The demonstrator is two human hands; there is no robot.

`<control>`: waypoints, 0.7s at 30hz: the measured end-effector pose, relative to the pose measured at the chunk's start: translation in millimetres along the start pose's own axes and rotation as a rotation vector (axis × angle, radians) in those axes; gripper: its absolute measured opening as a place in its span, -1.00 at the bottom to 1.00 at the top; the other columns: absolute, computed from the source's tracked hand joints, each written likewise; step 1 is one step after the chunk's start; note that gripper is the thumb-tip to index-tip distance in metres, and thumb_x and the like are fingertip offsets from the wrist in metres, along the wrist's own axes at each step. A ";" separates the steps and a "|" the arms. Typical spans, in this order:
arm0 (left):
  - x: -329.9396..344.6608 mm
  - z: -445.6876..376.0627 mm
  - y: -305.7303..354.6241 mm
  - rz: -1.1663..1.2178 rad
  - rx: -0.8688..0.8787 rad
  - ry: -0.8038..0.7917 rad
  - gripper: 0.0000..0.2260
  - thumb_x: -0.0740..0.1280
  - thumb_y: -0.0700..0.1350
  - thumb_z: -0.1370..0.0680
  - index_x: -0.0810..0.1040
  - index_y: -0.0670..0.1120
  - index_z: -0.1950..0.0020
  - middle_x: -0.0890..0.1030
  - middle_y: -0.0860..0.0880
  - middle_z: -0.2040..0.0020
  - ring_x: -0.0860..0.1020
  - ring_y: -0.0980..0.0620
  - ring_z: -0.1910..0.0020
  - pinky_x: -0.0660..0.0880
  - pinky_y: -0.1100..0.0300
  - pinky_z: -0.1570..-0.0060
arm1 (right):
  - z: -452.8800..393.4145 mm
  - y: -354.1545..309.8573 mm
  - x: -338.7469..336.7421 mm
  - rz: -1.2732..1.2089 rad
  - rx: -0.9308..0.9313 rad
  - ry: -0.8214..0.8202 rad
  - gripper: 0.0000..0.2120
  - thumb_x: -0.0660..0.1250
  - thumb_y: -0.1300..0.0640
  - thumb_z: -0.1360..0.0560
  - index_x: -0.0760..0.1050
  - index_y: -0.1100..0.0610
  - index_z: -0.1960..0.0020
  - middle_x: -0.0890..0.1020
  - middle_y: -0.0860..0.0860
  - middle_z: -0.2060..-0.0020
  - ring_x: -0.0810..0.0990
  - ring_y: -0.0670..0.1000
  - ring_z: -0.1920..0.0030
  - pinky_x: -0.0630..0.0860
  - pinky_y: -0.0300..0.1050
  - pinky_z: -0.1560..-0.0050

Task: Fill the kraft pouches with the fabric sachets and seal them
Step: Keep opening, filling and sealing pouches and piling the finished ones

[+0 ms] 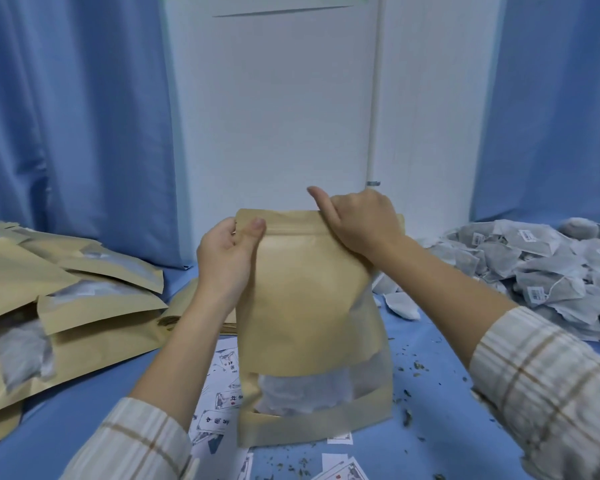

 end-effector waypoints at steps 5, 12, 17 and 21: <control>-6.3 -0.9 -7.1 0.023 -0.027 0.015 -0.59 0.34 -0.02 -0.55 0.38 -0.38 0.18 0.38 -0.13 0.32 0.32 -0.03 0.32 0.23 0.13 0.29 | 3.9 22.5 2.5 -0.023 0.087 -0.047 -0.38 -0.03 -0.17 -0.60 0.17 0.13 0.54 0.26 0.02 0.61 0.31 0.09 0.43 0.15 -0.11 0.38; -4.7 -1.7 -17.5 0.052 -0.012 0.027 -0.66 0.32 -0.03 -0.56 0.41 -0.29 0.22 0.40 -0.04 0.40 0.35 0.08 0.41 0.25 0.23 0.44 | 9.5 31.7 10.3 -0.096 0.207 -0.038 -0.36 -0.02 -0.17 -0.60 0.18 0.16 0.55 0.28 0.04 0.60 0.35 0.10 0.41 0.19 -0.12 0.36; -7.5 9.7 -40.9 0.165 -0.241 -0.187 -0.62 0.53 0.05 -0.26 0.56 -0.08 0.04 0.68 0.08 0.22 0.63 0.14 0.28 0.48 0.37 0.37 | 4.9 32.1 8.2 -0.101 0.245 0.039 -0.39 0.01 -0.14 -0.61 0.11 0.14 0.53 0.23 0.04 0.61 0.34 0.11 0.42 0.19 -0.11 0.37; -7.5 30.0 -71.7 0.174 -0.382 -0.294 -0.55 0.60 -0.07 -0.10 0.62 -0.07 0.06 0.71 0.00 0.12 0.68 0.06 0.17 0.55 0.29 0.31 | 5.8 32.6 18.9 -0.365 0.299 0.038 -0.44 0.11 -0.22 -0.55 0.19 0.09 0.50 0.29 -0.04 0.59 0.30 -0.03 0.48 0.20 -0.15 0.40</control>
Point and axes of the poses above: each hand's wrist, its own z-axis away from the middle knuckle, its own x-axis out of the palm, y = z × x, the point moved 3 cm from there along -z, towards the middle knuckle
